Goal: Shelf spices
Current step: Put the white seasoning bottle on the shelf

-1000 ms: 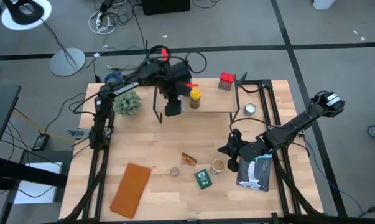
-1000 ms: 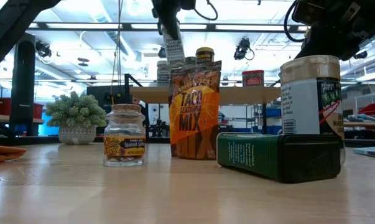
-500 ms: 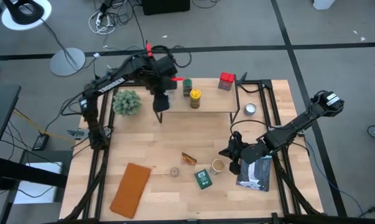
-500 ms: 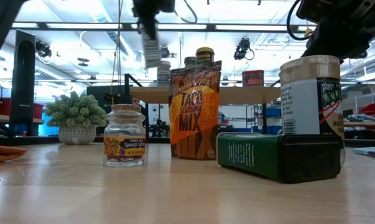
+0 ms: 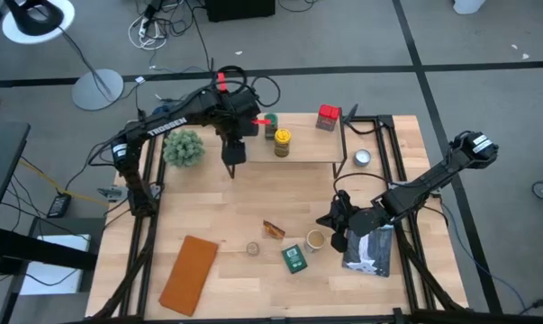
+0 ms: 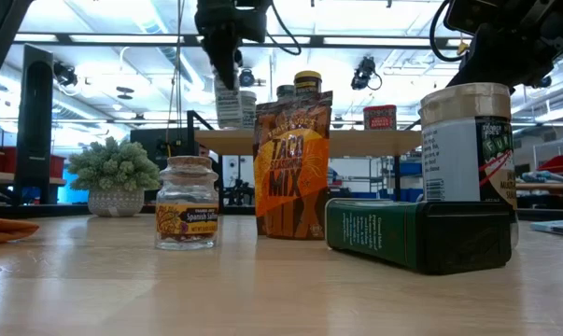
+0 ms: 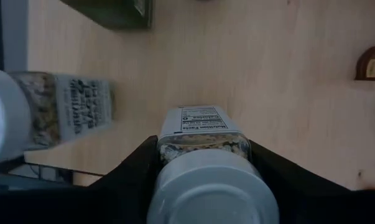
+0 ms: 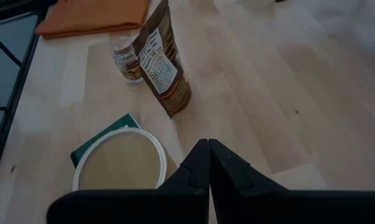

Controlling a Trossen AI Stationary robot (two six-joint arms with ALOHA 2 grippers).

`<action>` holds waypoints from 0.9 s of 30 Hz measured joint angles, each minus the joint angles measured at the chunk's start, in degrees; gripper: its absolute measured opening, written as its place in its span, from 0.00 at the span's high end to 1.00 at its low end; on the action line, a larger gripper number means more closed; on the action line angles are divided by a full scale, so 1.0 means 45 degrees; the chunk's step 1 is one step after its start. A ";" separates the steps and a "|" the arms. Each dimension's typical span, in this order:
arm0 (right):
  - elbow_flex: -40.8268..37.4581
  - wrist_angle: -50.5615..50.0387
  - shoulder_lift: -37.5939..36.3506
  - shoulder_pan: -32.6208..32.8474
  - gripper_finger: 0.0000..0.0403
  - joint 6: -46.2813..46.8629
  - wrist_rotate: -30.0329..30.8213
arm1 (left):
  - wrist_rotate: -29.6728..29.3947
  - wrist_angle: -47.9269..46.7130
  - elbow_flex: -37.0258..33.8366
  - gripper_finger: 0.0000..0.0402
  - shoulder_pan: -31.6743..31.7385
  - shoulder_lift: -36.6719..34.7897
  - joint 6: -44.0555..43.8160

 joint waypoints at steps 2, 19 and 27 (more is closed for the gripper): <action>0.0000 0.0008 0.0000 0.0000 1.00 0.0000 0.0000 | -0.0031 0.0082 0.0100 0.52 0.0042 -0.0007 0.0091; 0.0000 -0.0043 0.0000 0.0000 1.00 -0.0029 0.0005 | 0.0043 -0.0942 0.1132 0.52 0.0534 0.1192 0.1072; 0.0000 -0.0084 0.0000 0.0000 1.00 -0.0039 0.0005 | -0.0848 -0.0942 0.1408 0.48 0.0593 0.1221 0.1269</action>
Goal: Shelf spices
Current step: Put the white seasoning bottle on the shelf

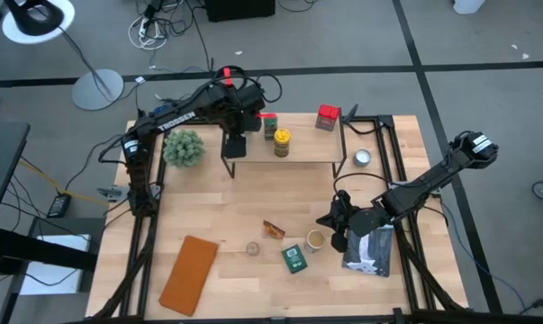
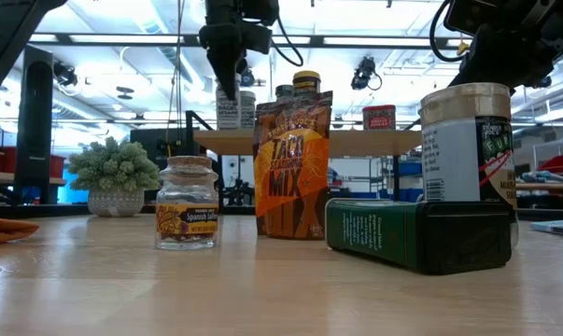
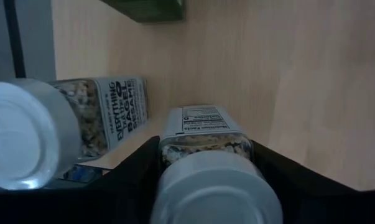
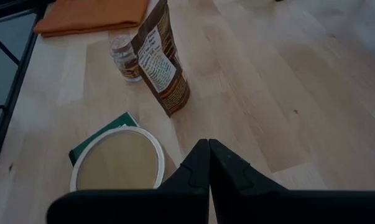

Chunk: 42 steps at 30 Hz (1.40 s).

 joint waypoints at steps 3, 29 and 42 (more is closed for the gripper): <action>0.0000 -0.0004 0.0000 0.0000 1.00 0.0000 0.0000 | -0.0016 -0.0006 -0.0057 0.46 0.0000 0.0005 -0.0005; 0.0000 -0.0005 0.0000 -0.0004 1.00 -0.0005 0.0000 | 0.0787 0.0681 -0.0057 0.45 -0.0121 -0.0005 -0.0301; 0.0000 -0.0005 0.0000 0.0000 1.00 -0.0005 0.0000 | 0.0806 0.0682 -0.0053 0.34 -0.0121 -0.0019 -0.0277</action>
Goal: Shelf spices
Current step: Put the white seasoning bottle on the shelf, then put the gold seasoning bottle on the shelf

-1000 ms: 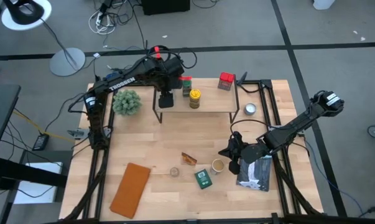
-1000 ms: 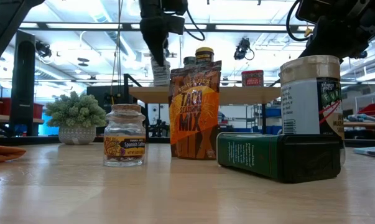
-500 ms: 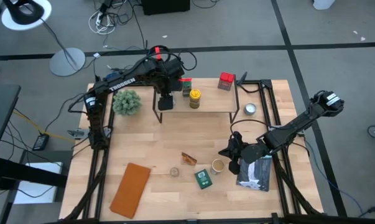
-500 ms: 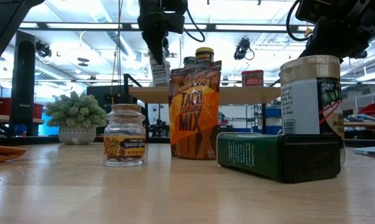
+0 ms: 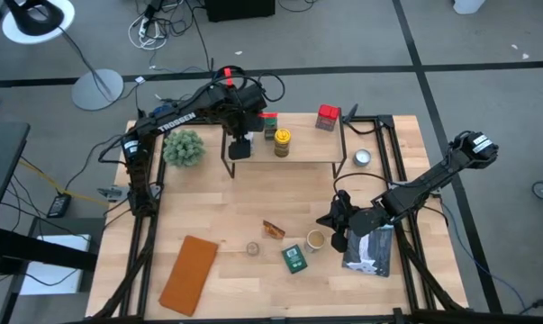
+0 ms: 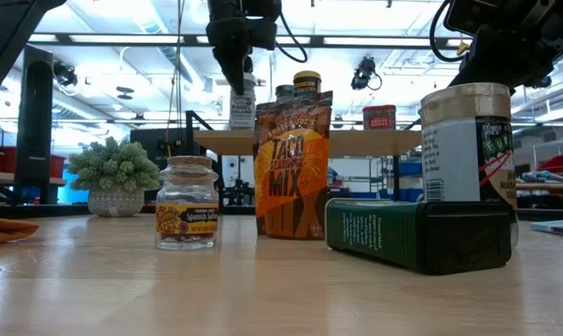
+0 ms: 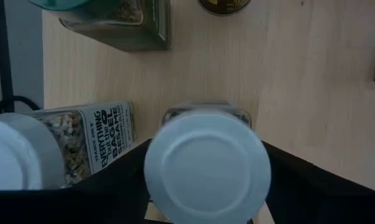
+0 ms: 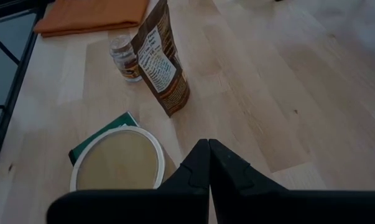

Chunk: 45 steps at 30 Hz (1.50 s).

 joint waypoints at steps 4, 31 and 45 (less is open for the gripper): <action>0.0000 0.0000 0.0000 0.0000 1.00 0.0001 0.0000 | -0.0035 0.0015 0.0000 0.31 0.0000 0.0000 0.0009; 0.0000 -0.0006 0.0000 0.0000 1.00 0.0005 -0.0005 | -0.0171 -0.1717 0.2971 0.28 -0.0003 -0.0170 -0.0990; 0.0000 -0.0147 0.0000 0.0414 1.00 0.0360 -0.0005 | 0.0066 0.3487 -0.3279 0.28 -0.2307 -0.5435 -0.3659</action>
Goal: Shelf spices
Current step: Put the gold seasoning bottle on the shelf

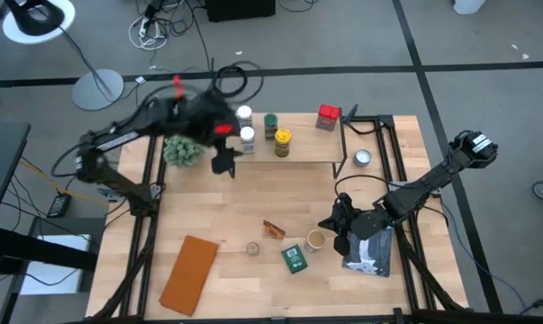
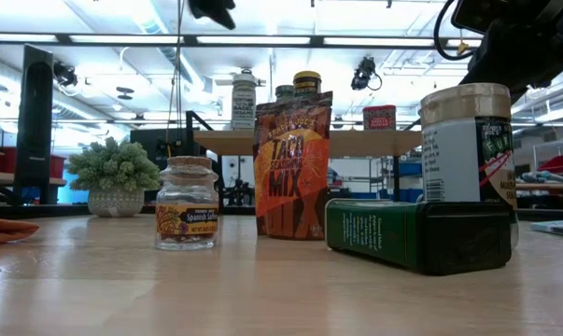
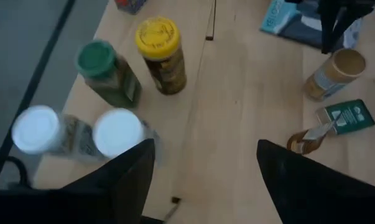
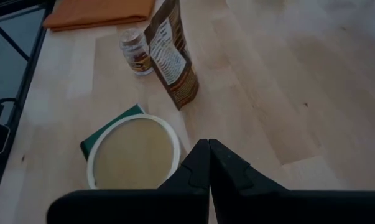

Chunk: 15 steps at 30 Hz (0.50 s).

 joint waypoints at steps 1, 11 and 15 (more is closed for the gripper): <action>0.0000 -0.0008 0.0000 0.0041 1.00 0.0060 0.0009 | -0.0334 0.0749 -0.0983 0.28 -0.0343 -0.0567 -0.0351; 0.0068 -0.0114 0.0000 0.0097 1.00 0.0674 0.0064 | -0.3531 0.7253 -0.9200 0.28 -0.4944 -0.5159 -0.3744; 0.0789 -0.1008 -0.0005 0.0101 1.00 0.0666 0.0047 | -0.4614 1.0068 -1.1423 0.28 -0.6659 -0.5708 -0.4359</action>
